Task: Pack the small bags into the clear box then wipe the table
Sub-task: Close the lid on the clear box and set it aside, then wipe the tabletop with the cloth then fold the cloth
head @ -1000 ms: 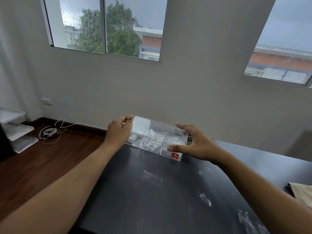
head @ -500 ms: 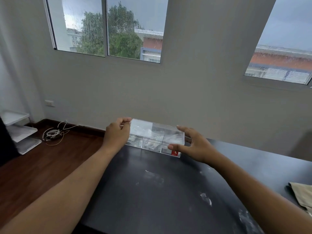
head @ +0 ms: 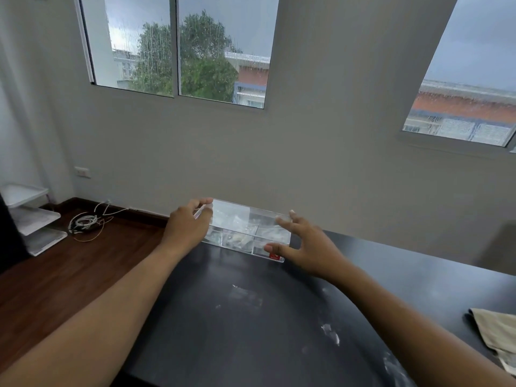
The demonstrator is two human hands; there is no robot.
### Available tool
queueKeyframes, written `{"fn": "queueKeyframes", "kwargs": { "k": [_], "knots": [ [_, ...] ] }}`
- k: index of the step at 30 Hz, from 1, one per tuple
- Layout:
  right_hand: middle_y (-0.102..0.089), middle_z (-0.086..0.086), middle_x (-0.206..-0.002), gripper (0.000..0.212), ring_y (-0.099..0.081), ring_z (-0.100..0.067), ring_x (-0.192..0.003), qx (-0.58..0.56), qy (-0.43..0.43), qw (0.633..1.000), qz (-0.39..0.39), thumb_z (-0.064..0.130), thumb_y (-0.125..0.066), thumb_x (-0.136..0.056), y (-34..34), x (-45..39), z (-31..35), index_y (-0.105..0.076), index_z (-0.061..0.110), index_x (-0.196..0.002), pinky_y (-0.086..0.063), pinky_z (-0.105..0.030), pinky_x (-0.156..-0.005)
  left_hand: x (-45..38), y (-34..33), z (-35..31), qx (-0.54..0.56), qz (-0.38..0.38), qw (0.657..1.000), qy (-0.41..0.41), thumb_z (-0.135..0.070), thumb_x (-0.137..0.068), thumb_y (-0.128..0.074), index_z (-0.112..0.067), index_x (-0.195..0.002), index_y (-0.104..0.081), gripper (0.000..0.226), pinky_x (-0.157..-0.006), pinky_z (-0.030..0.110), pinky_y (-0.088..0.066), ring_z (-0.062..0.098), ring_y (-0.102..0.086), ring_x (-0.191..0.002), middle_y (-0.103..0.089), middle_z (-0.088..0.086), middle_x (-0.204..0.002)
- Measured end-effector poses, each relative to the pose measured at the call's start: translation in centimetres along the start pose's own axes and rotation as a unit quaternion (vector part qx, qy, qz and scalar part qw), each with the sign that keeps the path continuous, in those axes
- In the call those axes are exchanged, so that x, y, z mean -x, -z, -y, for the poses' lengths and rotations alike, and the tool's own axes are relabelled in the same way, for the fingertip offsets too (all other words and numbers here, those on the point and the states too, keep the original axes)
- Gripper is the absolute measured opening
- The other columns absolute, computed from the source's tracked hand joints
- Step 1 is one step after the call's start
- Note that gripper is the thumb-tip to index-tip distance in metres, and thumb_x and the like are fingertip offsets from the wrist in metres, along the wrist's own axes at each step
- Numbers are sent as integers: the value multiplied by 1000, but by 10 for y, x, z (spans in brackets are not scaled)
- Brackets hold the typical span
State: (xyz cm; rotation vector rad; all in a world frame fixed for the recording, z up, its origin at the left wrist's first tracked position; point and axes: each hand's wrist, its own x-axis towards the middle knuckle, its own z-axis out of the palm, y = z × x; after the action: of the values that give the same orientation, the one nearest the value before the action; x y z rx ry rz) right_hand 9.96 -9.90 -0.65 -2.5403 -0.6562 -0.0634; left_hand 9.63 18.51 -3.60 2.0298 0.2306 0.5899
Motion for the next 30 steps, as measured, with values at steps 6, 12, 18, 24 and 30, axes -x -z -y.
{"fn": "queueKeyframes", "kwargs": {
  "k": [6,12,18,24,30],
  "knots": [
    [-18,-4,-171,84,-28,-25,-154,19,12,1000,8,70,-64,-85,1,3,-3,-38,34,-157,-25,-42,-123,3,-1,-1,-29,-3,999,-37,-25,-99,-60,-20,-124,-72,28,-98,27,-43,18,-62,-119,-70,0,-124],
    [-18,-6,-171,85,-21,-25,-156,19,-13,1000,6,72,-52,-91,17,24,-12,-28,29,-161,-20,-41,-124,10,3,-15,-137,-53,970,-192,-35,-89,-57,-18,-113,-74,34,-106,42,-44,24,-61,-121,-68,4,-126],
    [-34,-7,-164,71,-30,-23,-152,42,-60,997,-36,59,-57,-96,61,66,-42,-40,24,-155,-23,-36,-122,41,-37,-60,-182,15,931,-317,-35,-92,-54,-24,-110,-73,29,-100,40,-43,18,-64,-118,-71,-6,-120],
    [-43,-5,-156,61,-37,-24,-147,67,-122,987,-76,50,-57,-100,114,124,-80,-45,20,-152,-30,-38,-119,77,-116,-127,-148,155,904,-369,-44,-90,-54,-29,-115,-70,33,-98,42,-50,14,-66,-110,-70,-10,-117],
    [-48,-6,-152,54,-44,-27,-141,104,-210,966,-106,40,-60,-101,156,191,-135,-48,21,-150,-35,-40,-117,124,-198,-194,-128,228,875,-406,-50,-91,-50,-31,-121,-67,40,-98,40,-44,15,-62,-114,-66,-8,-121]
  ]
}}
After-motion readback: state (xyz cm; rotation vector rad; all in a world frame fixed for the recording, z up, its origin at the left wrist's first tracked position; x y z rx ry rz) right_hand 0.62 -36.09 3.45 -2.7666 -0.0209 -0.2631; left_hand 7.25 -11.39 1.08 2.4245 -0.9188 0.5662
